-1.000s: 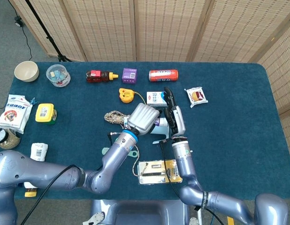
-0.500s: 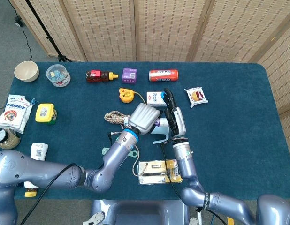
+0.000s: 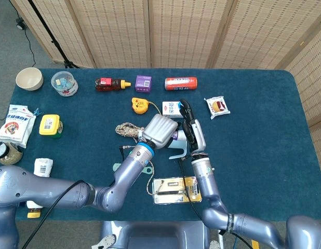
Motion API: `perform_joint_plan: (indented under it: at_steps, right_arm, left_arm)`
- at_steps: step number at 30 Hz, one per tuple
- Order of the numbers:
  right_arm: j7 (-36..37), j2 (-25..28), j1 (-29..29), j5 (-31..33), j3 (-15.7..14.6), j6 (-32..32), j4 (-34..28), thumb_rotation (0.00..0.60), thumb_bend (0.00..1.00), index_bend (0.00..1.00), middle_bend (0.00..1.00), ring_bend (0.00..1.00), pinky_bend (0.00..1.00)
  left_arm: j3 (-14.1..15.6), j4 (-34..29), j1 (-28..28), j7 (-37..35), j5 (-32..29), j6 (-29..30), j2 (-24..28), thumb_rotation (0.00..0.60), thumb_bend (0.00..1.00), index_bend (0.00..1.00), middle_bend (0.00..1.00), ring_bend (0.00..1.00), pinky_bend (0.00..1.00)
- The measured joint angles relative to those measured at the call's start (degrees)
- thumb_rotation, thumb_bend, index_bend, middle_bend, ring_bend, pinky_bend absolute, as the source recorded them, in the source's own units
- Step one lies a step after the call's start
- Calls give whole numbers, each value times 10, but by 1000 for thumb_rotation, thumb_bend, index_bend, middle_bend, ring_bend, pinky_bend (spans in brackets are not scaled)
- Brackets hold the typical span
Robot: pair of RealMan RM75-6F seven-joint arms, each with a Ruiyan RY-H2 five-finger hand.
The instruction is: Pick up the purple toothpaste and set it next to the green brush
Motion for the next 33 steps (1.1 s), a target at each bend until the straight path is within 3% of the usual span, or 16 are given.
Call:
perform_joint_plan:
  at_steps: [33]
  right_arm:
    - [71,4,-7,9,15,-17,-13,127,0,0,0,0,0]
  left_arm:
    - [-1,8,-3,-19,17,14,-15,600,1000,632,492,540,585]
